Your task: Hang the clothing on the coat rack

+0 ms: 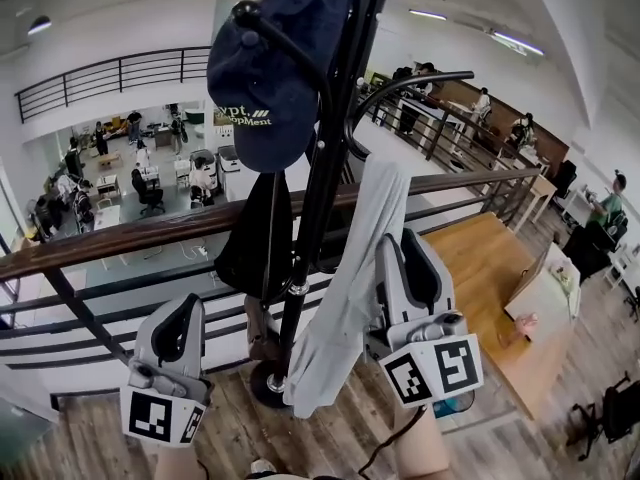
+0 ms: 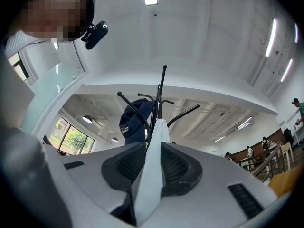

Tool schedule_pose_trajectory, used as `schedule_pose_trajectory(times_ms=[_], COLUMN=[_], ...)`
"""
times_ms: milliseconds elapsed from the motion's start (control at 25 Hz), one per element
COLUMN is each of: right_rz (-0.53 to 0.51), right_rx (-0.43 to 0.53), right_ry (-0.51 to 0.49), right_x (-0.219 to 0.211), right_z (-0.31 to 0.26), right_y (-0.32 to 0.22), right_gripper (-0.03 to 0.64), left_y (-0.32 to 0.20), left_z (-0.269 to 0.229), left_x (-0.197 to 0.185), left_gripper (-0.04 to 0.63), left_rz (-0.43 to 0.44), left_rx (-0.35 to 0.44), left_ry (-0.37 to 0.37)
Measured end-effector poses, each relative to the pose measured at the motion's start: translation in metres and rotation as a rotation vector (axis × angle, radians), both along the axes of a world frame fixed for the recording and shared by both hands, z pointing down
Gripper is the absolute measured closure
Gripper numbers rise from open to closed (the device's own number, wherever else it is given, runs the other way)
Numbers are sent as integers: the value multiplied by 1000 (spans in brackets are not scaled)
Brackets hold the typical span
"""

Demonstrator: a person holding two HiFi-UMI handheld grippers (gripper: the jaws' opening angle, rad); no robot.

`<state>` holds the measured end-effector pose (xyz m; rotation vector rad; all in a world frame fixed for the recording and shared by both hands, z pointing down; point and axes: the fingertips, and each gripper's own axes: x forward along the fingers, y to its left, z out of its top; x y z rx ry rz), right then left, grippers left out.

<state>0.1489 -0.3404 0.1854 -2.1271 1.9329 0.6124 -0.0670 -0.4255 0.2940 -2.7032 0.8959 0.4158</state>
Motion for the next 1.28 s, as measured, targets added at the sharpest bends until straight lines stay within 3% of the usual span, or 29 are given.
schedule_pose_trajectory(times_ms=[160, 280, 880, 1280], right_rz=[-28, -63, -55, -25], right_rx=[-5, -24, -129, -197], right_ry=[16, 17, 81, 36], right_x=[-5, -7, 13, 30], right_z=[0, 5, 35, 72], right_y=[15, 22, 63, 97], right_gripper=[539, 617, 615, 615], left_y=[13, 24, 76, 112], left_z=[-6, -9, -20, -7], left_x=[10, 15, 40, 53], left_gripper=[591, 591, 591, 591], left_rz=[11, 9, -1, 8], left_rx=[13, 21, 33, 2], left_ry=[-1, -6, -7, -36])
